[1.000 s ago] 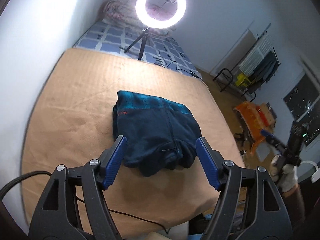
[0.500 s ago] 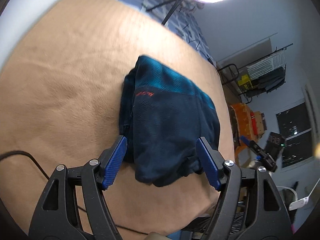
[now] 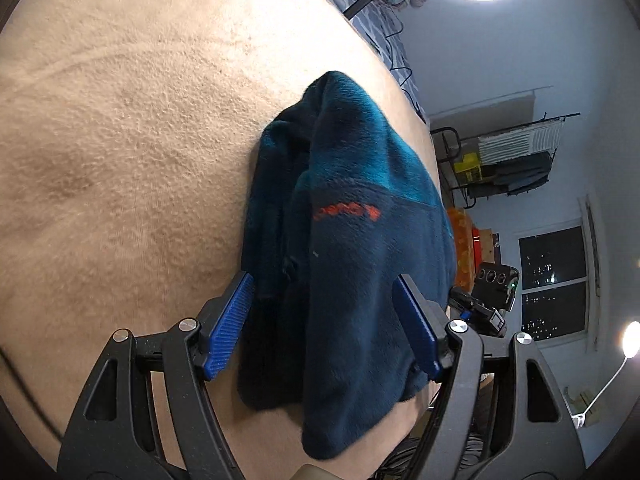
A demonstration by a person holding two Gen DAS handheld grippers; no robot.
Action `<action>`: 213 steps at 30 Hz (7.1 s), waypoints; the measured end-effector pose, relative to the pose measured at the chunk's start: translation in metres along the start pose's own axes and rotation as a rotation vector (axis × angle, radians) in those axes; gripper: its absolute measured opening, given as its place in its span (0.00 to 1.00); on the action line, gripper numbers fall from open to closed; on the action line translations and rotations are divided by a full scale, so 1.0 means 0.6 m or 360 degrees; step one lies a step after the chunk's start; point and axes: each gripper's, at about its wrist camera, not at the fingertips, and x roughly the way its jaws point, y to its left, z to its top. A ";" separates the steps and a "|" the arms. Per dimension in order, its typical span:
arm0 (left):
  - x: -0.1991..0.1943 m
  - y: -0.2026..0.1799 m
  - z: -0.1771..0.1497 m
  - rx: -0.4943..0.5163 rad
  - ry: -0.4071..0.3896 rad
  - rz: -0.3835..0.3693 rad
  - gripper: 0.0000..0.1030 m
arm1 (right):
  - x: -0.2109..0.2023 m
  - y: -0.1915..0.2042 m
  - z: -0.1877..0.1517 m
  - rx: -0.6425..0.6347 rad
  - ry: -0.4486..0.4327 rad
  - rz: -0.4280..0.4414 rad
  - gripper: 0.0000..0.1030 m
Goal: Fold large clothes
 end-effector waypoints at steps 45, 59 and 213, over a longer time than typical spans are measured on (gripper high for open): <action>0.041 -0.102 -0.031 0.0342 -0.0114 0.0342 0.36 | 0.037 0.096 -0.008 -0.0234 0.0048 -0.0113 0.38; 0.089 -0.220 -0.043 0.0515 -0.0093 0.0325 0.34 | -0.061 0.107 -0.011 -0.0355 -0.0110 -0.0279 0.36; -0.003 -0.567 -0.486 0.1471 -0.0761 0.0873 1.00 | -0.359 0.360 -0.211 -0.0478 -0.1065 -0.1403 1.00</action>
